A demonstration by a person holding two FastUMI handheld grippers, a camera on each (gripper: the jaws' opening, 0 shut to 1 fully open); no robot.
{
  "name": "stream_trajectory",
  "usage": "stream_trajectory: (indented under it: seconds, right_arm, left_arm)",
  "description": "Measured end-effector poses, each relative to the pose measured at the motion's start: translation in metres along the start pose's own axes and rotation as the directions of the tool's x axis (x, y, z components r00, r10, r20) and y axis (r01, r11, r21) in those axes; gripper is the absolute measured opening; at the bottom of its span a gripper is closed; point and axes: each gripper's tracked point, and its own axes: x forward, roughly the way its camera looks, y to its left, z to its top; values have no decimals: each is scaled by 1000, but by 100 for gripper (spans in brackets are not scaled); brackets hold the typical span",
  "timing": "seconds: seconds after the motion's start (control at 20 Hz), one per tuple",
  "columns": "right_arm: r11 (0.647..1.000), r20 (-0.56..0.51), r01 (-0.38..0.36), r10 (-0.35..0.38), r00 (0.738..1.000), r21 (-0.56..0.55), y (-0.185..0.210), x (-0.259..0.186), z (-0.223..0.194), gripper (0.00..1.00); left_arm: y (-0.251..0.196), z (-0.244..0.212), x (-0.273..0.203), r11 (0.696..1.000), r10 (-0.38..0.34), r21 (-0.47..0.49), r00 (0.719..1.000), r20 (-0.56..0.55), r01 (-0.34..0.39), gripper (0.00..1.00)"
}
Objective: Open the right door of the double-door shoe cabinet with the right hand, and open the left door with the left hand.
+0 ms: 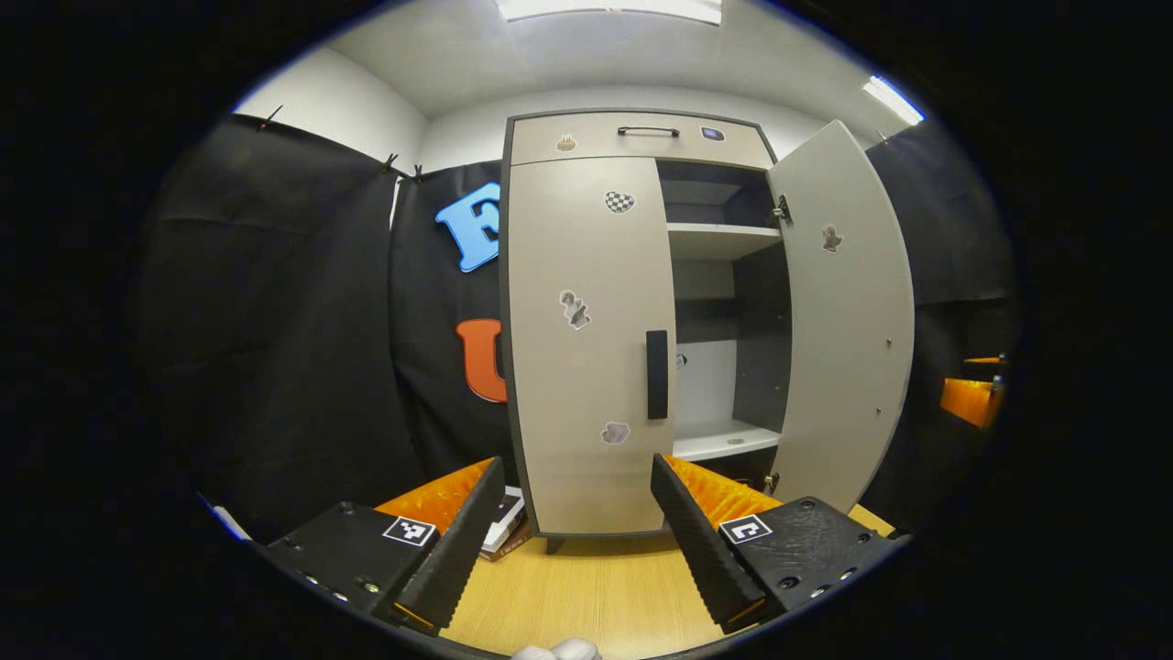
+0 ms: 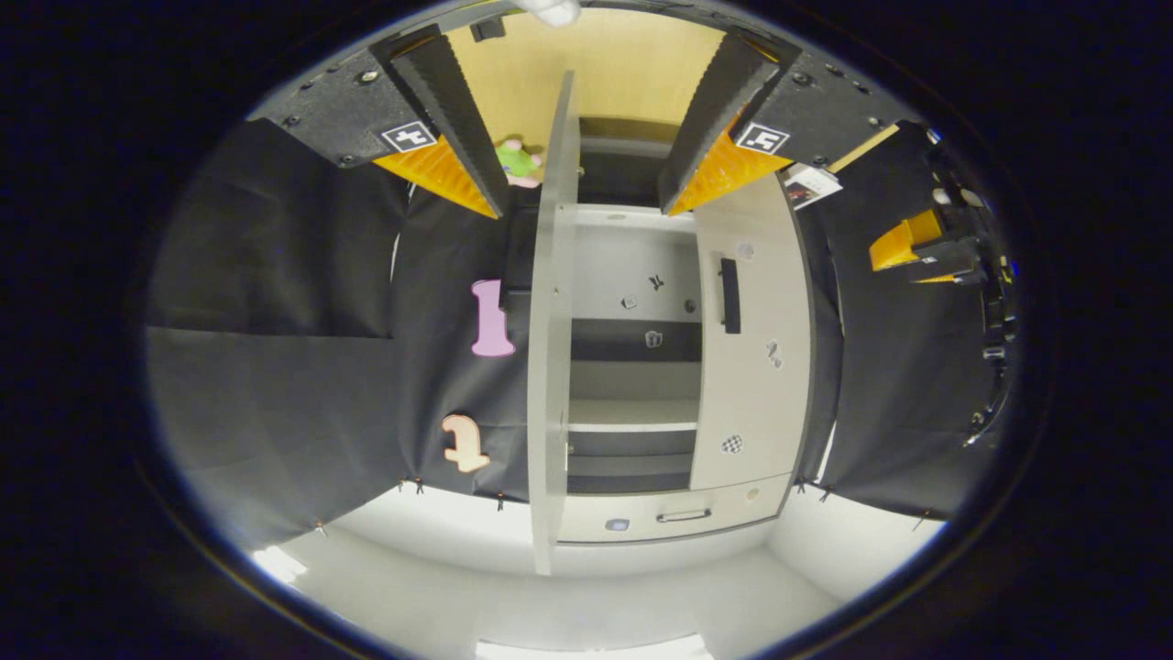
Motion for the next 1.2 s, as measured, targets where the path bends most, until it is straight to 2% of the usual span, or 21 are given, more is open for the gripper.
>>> stream_trajectory:
  seconds: [0.3,0.45,0.6,0.9,1.2]
  right_arm:
    - [1000,-1,20,-20,1000,-24,0,-1,1,100]
    - [998,0,50,-50,999,-26,-4,-1,1,100]
    - [996,-7,77,-78,997,-33,-8,-2,0,100]
    - [989,-26,132,-133,991,-60,-19,-2,-2,100]
    - [984,-38,157,-160,986,-85,-28,-4,-2,100]
  left_arm:
    - [-34,26,66,998,-60,-11,997,48,60,96]
    - [-53,33,102,997,-73,1,995,68,73,96]
    - [-70,30,141,996,-78,-30,995,58,80,96]
    - [-80,21,214,998,-46,-39,998,36,47,96]
    - [-87,7,250,998,-45,-50,999,-3,45,96]
